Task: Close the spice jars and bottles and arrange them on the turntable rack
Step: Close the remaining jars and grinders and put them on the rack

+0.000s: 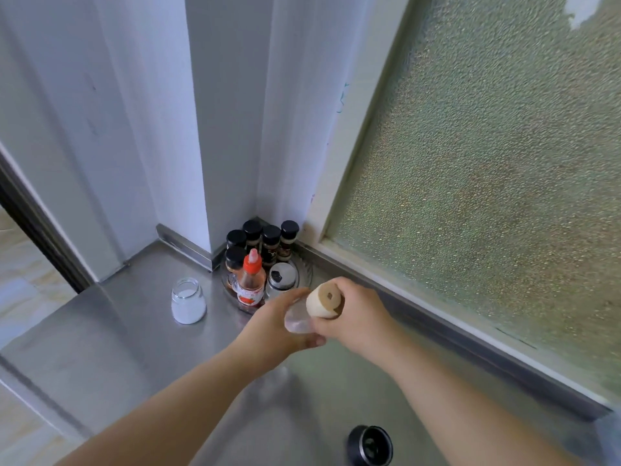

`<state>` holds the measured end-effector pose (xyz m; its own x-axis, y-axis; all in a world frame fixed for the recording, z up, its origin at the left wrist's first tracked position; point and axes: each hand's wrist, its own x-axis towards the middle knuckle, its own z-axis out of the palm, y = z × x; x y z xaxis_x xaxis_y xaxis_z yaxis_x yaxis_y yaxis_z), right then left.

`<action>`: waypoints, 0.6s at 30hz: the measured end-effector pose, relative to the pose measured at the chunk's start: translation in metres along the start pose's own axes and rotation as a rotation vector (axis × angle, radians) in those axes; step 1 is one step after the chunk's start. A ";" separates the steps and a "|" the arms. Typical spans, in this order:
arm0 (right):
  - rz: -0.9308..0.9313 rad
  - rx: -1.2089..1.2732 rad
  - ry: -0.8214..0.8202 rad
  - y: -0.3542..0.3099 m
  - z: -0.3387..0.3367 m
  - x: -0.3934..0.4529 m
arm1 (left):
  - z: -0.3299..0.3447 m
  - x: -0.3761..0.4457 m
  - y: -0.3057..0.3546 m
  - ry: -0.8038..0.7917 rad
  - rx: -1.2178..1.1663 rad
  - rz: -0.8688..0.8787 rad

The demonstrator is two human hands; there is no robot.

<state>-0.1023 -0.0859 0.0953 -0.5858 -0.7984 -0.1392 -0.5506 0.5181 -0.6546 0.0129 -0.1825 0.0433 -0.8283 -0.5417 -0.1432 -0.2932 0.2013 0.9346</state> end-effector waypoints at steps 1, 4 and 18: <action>0.011 -0.015 0.002 0.004 -0.001 0.009 | -0.004 0.001 -0.005 0.073 0.016 -0.033; 0.067 -0.085 0.021 0.016 -0.006 0.047 | -0.022 0.000 -0.021 0.268 0.038 -0.070; 0.073 -0.185 -0.081 0.027 0.055 0.154 | -0.080 -0.017 -0.085 0.328 0.092 -0.224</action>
<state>-0.1743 -0.2117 0.0156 -0.5823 -0.7750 -0.2455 -0.6126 0.6168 -0.4942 0.0902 -0.2561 -0.0072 -0.5476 -0.8088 -0.2145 -0.5031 0.1134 0.8568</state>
